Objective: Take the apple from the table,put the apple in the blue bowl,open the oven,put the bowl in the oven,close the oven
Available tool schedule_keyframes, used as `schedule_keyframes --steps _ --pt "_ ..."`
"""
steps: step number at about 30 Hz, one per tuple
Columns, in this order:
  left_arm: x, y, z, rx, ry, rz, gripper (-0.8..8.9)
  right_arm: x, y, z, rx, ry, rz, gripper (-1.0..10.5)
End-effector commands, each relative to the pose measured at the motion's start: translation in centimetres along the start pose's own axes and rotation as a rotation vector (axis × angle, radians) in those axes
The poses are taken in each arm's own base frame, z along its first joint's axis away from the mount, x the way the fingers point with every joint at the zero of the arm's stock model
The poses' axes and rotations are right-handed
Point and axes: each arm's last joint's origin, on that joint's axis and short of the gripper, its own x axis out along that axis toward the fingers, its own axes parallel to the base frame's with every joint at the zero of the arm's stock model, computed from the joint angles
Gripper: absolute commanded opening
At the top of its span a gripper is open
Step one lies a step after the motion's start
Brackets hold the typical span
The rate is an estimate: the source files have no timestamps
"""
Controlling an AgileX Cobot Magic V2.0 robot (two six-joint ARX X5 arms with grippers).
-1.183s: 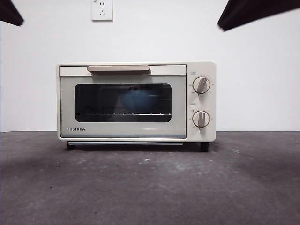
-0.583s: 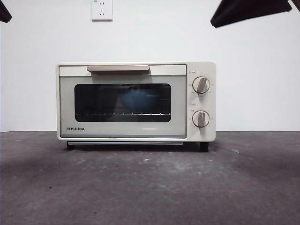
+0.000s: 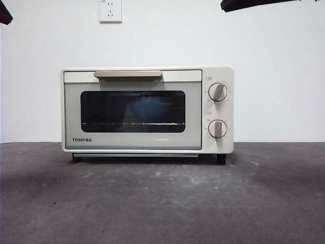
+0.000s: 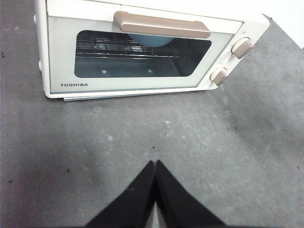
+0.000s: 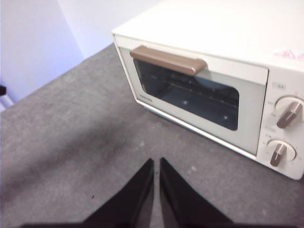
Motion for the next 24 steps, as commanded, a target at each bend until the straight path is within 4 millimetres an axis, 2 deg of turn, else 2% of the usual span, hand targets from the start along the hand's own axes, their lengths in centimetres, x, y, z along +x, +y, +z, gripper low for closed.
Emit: schedule_keyframes --steps 1,5,9,12,17,24 --pt "-0.1 -0.1 0.3 0.061 -0.014 -0.002 0.07 0.1 0.2 0.4 -0.009 -0.016 0.007 0.0" --pt "-0.3 0.0 1.0 0.119 -0.102 0.061 0.07 0.1 0.2 0.4 -0.009 -0.017 0.007 0.0" --pt "-1.6 0.7 2.0 0.186 -0.278 0.234 0.07 0.1 0.2 0.4 -0.009 -0.017 0.007 0.0" --pt "-2.9 1.2 1.6 0.211 -0.404 0.299 0.07 0.1 0.2 0.4 -0.009 -0.017 0.008 0.0" --pt "-4.2 2.2 -1.3 0.254 -0.562 0.423 0.07 0.1 0.2 0.4 -0.009 -0.018 0.007 0.0" --pt "-2.7 4.2 -6.7 0.222 -0.542 0.523 0.07 0.1 0.2 0.4 -0.009 -0.017 0.008 0.0"
